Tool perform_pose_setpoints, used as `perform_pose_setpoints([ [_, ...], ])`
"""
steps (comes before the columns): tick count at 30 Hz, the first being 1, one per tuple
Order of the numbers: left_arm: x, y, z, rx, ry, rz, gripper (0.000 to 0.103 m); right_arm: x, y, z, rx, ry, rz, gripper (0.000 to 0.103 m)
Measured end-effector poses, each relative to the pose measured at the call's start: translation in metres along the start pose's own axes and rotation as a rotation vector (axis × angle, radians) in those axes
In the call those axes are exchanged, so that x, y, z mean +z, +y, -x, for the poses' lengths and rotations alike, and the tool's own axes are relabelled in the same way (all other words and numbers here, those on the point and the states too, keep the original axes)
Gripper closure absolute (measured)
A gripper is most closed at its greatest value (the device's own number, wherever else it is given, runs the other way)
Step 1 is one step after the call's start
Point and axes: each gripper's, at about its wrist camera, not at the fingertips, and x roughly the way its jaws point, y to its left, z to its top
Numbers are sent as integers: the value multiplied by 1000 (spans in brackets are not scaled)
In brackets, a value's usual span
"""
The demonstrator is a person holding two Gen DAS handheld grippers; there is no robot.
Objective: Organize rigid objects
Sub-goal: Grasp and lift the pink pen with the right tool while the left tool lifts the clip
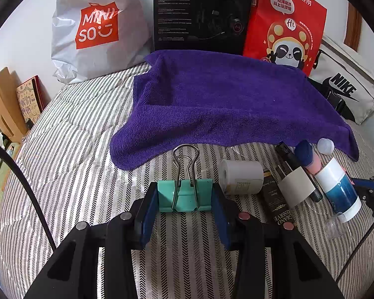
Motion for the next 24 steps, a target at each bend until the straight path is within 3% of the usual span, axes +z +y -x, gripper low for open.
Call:
perform_pose_setpoints([
  [6, 1, 1, 0, -2, 5, 4, 64, 6, 4, -4, -37, -13, 21, 91],
  [14, -2, 10, 9, -58, 40, 33, 64, 0, -11, 8, -1, 3, -75, 91],
  [24, 3, 7, 36, -61, 22, 30, 64, 2, -27, 35, 1, -36, -129, 91],
])
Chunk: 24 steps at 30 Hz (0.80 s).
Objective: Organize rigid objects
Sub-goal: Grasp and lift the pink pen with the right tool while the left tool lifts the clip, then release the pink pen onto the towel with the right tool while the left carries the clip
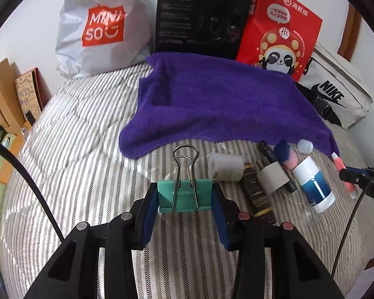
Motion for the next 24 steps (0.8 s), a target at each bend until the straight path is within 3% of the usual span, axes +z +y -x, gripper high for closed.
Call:
perform_pose_setpoints([
  [15, 49, 6, 28, -35, -71, -6, 64, 38, -21, 23, -20, -80, -38, 91],
  [24, 68, 11, 15, -21, -66, -23, 64, 85, -29, 1, -27, -102, -21, 91],
])
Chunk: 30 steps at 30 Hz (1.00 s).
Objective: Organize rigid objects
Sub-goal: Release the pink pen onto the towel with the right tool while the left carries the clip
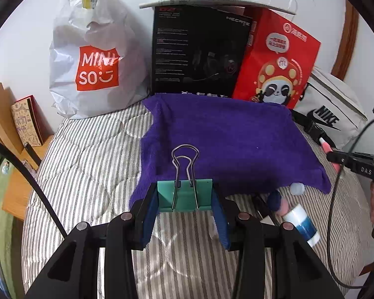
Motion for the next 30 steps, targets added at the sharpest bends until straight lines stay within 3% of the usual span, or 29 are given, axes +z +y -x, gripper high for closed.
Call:
perform_pose_setpoints([
  [14, 5, 31, -18, -10, 13, 94, 64, 72, -6, -95, -36, 49, 10, 91],
  [23, 7, 44, -25, -15, 19, 116, 64, 88, -11, -134, -77, 99, 2, 91],
  [30, 9, 42, -31, -20, 29, 105, 64, 86, -8, -140, -96, 95, 25, 89],
])
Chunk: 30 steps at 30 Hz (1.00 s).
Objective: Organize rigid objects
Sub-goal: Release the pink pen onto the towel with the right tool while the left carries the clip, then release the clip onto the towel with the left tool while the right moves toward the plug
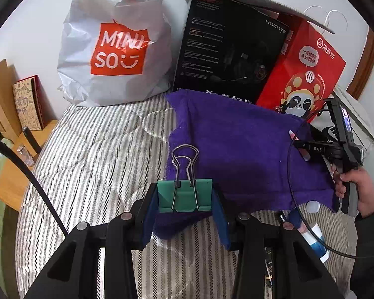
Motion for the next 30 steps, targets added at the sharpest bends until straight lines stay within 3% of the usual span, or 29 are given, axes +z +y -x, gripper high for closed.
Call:
perform_pose_setpoints([
  [2, 2, -2, -2, -5, 2, -2, 64, -2, -2, 1, 40, -1, -6, 78],
  [3, 3, -4, -2, -13, 2, -5, 64, -2, -2, 1, 63, 2, -13, 66],
  [6, 6, -7, -5, -28, 7, -5, 64, -6, -2, 11, 75, -1, -27, 53],
  [15, 28, -23, -24, -139, 15, 1, 64, -42, 13, 71, 57, -17, 24, 52],
  [24, 68, -49, -74, -94, 18, -43, 64, -113, 11, 132, 124, -46, -6, 45],
  [30, 88, -61, -112, -45, 72, -65, 64, -147, 5, 143, 150, -21, -55, 44],
])
